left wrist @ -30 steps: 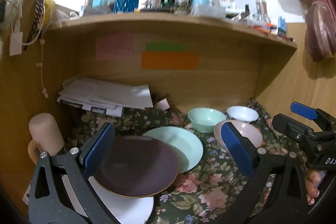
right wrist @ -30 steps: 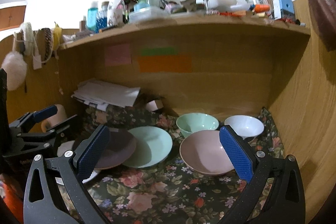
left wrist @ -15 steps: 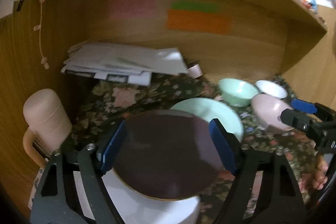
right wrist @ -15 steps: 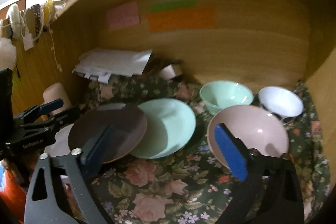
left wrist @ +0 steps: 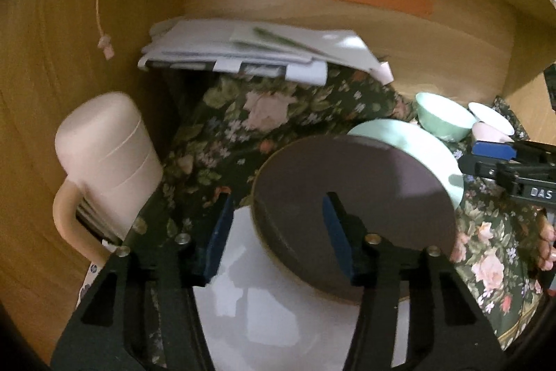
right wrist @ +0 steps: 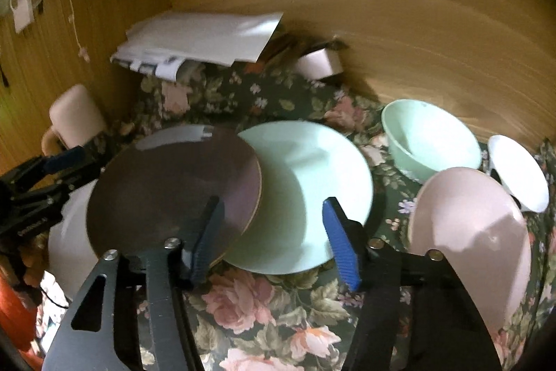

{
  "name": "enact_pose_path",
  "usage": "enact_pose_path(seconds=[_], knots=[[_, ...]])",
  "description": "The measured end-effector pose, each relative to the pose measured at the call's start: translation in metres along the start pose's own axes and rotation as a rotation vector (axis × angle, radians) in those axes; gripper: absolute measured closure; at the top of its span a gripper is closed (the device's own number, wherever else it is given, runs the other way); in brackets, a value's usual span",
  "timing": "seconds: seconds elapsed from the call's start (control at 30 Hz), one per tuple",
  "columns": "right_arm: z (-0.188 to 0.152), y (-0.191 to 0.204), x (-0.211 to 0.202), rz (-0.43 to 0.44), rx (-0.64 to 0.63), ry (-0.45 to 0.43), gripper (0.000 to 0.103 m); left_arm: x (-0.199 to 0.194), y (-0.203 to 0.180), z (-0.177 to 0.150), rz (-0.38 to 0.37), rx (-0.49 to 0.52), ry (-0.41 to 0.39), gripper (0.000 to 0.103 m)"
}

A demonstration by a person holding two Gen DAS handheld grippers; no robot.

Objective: Organize plates and bowls
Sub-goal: 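Move both grippers to the dark brown plate and close on its rim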

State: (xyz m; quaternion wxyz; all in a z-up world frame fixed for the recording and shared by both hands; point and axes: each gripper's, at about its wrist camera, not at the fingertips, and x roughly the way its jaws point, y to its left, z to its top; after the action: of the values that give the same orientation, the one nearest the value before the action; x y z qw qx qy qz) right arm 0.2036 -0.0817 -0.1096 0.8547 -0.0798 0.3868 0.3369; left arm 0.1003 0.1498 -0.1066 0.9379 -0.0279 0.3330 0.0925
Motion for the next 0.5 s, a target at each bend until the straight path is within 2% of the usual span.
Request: enact_pose_path(seconds=[0.27,0.5], knots=[[0.003,0.002,0.026,0.022,0.015,0.07,0.064,0.011,0.018,-0.01,-0.051,-0.053,0.086,0.066],[0.008,0.01,0.042,0.032,-0.009,0.107,0.069,0.018,0.023,-0.012,-0.101,-0.094,0.133,0.067]])
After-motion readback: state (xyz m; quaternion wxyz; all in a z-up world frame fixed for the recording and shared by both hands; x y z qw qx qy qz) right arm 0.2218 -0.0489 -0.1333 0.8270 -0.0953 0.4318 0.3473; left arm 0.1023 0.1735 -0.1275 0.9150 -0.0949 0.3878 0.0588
